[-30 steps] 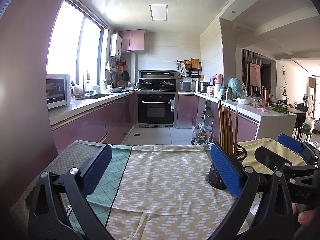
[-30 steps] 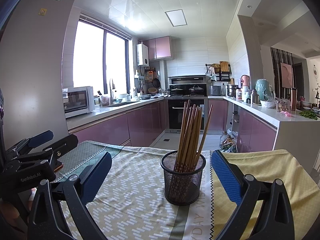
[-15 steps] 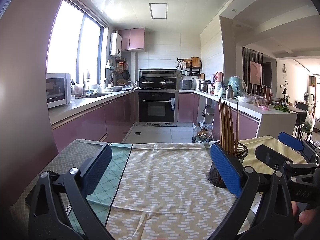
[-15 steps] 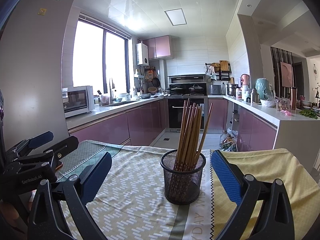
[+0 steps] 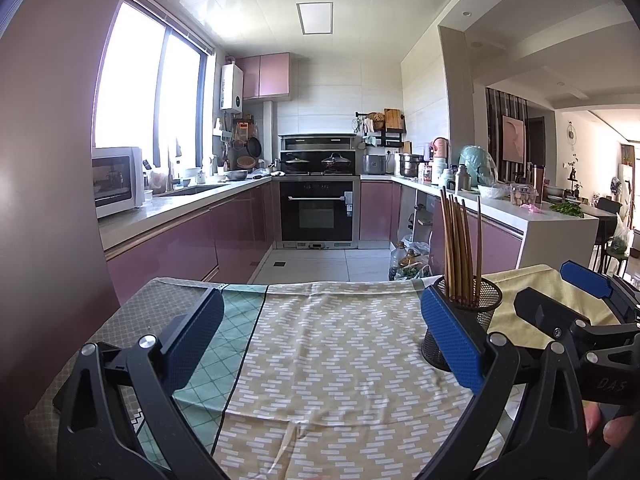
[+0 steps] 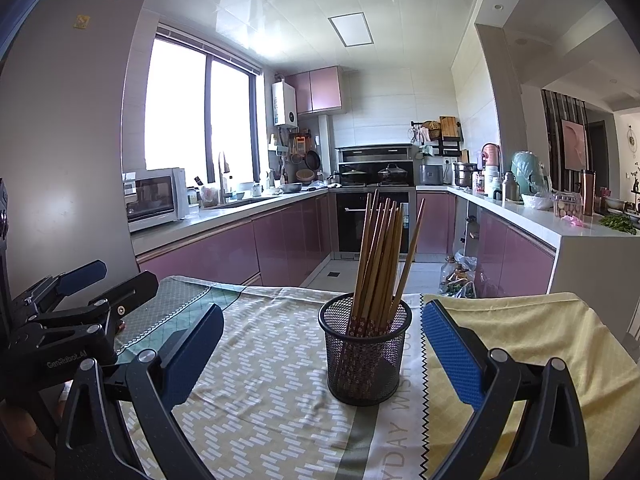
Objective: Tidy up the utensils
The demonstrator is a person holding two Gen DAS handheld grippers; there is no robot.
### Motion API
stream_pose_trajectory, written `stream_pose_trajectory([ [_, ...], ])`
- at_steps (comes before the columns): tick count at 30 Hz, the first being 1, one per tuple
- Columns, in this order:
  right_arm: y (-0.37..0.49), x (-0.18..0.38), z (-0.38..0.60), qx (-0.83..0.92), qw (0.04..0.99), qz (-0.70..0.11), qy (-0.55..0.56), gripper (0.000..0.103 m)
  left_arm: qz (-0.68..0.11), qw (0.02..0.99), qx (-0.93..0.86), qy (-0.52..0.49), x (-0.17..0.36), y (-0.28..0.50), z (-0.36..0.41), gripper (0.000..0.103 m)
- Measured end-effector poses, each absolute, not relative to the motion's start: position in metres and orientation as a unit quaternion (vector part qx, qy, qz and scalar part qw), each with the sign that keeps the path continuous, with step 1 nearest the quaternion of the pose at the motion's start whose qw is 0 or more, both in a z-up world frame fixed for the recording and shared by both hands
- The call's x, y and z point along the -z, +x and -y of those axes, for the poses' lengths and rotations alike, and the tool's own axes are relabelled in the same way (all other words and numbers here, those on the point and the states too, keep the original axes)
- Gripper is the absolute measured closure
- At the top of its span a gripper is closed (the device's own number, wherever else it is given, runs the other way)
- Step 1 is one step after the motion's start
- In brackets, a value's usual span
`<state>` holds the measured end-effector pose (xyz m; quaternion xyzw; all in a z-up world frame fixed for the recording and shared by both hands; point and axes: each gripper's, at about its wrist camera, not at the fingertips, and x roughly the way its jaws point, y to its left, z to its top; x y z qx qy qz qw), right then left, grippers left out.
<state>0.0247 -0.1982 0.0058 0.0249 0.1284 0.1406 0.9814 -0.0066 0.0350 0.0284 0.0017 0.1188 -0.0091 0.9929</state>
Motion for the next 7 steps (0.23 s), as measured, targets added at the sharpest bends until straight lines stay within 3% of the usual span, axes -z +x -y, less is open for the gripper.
stream_pose_trajectory([
  [3, 0.033, 0.001, 0.208, -0.132, 0.980, -0.149, 0.022, 0.007, -0.153, 0.988, 0.020, 0.000, -0.024, 0.005, -0.037, 0.006],
  [7, 0.068, 0.027, 0.243, -0.076, 0.968, -0.240, 0.016, 0.007, -0.219, 0.976, 0.002, 0.016, -0.007, 0.032, -0.042, 0.006],
])
